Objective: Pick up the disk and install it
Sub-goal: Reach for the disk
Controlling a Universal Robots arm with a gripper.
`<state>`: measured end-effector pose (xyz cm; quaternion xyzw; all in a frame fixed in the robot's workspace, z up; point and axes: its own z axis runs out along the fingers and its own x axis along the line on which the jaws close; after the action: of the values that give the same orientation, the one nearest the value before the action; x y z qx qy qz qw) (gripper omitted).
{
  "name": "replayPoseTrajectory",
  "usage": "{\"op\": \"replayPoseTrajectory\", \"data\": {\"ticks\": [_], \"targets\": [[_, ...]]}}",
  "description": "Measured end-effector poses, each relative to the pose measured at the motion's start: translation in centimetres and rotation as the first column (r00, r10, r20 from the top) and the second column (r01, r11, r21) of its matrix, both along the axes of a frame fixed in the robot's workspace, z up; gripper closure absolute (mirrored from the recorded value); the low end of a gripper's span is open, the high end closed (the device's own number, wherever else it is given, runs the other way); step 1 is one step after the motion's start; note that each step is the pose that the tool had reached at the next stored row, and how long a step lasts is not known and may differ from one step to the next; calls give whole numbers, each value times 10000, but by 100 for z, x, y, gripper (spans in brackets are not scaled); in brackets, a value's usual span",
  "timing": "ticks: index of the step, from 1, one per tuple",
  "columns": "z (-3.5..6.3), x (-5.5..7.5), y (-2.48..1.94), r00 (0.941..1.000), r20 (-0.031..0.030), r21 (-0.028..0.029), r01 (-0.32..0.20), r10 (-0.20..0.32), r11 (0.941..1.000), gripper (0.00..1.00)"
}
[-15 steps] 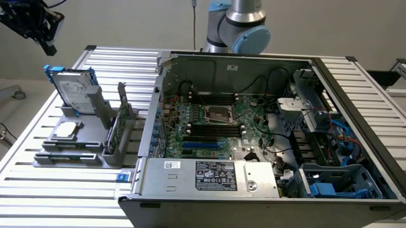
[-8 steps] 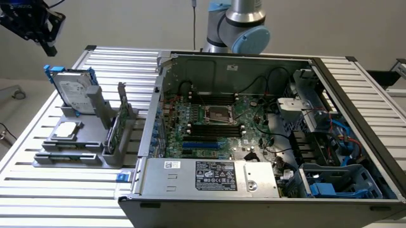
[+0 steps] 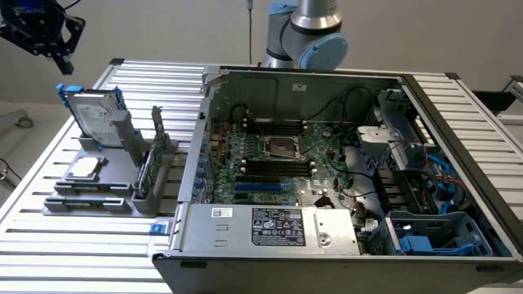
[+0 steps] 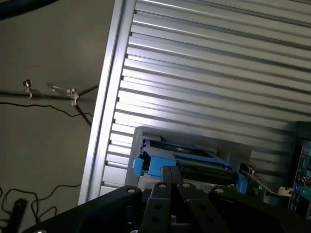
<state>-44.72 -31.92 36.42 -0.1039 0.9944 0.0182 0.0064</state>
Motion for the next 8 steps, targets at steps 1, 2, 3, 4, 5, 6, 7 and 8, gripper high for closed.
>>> {"op": "replayPoseTrajectory", "data": {"ticks": [1, 2, 3, 4, 5, 6, 7, 8], "targets": [[-6, 0, 0, 9998, 0, 0, -181, 181, 9998, 89], [-13, 0, 0, 9993, 0, 0, -377, 377, 9993, 89], [-19, 0, 0, 9985, 0, 0, -555, 555, 9985, 89], [-26, 0, 0, 9973, 1, 0, -737, 737, 9973, 89], [-33, 0, 0, 9958, 1, 0, -914, 914, 9958, 89], [-38, 0, 0, 9940, 0, 0, -1094, 1094, 9940, 89], [-45, 0, 0, 9919, 0, 0, -1272, 1272, 9919, 89], [-51, 0, 0, 9894, 0, 0, -1450, 1450, 9894, 89]]}}
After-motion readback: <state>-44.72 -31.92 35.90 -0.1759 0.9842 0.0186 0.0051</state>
